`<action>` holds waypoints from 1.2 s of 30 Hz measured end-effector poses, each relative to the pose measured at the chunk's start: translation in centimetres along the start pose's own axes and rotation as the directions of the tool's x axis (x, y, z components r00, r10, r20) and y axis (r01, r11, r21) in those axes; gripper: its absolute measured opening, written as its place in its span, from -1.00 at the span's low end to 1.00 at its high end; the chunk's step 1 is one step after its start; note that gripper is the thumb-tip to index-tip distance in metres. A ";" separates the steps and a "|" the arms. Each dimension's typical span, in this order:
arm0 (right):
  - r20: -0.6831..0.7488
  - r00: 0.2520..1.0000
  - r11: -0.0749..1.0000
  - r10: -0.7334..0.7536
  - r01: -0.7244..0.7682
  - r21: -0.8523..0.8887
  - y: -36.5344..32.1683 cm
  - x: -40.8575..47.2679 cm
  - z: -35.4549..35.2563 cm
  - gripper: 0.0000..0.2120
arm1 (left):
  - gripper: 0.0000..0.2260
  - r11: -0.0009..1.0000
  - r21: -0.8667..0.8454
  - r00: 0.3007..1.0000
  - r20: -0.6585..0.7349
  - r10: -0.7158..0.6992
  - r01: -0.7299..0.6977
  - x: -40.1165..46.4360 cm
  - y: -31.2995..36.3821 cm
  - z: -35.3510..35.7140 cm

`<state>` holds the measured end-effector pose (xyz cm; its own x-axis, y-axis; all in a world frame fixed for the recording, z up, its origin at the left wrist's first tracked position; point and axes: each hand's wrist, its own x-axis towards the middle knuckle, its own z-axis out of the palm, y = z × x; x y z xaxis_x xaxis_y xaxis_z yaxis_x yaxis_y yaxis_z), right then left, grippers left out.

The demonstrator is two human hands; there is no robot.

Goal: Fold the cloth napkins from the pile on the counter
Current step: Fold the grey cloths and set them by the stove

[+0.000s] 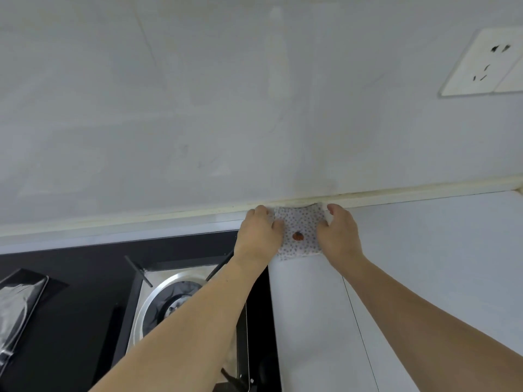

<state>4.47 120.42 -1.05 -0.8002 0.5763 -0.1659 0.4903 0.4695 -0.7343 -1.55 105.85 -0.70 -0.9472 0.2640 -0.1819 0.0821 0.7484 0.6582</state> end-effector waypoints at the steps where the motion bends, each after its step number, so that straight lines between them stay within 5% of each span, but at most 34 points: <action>1: -0.016 0.999 0.999 -0.045 0.045 -0.021 -0.5 -0.8 0.0 -0.52 | -0.66 0.997 0.061 0.998 -0.016 0.055 -0.054 -0.6 -0.1 -0.7; 6: -0.024 0.966 0.954 -0.257 0.250 -0.168 -4.0 -5.6 -0.3 -0.53 | -0.66 0.904 0.325 0.952 -0.040 0.304 -0.276 -4.8 -1.6 -5.1; 13: -0.023 0.918 0.896 -0.397 0.382 -0.227 -10.7 -13.3 0.3 -0.55 | -0.63 0.798 0.494 0.893 -0.088 0.441 -0.346 -10.4 -3.5 -13.3; 25: 0.021 0.918 0.904 -0.396 0.394 -0.167 -24.9 -29.9 9.0 -0.55 | -0.61 0.723 0.615 0.869 -0.117 0.480 -0.316 -19.5 -16.3 -34.0; 36: 0.179 0.876 0.859 -0.449 0.478 -0.186 -32.0 -35.4 16.8 -0.53 | -0.61 0.791 0.586 0.916 -0.194 0.351 -0.179 -24.4 -26.1 -41.3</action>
<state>11.35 73.80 17.26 -0.9824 0.1744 0.0666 0.1027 0.8028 -0.5874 6.59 54.72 16.70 -0.8989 0.3864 0.2063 0.4159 0.9008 0.1251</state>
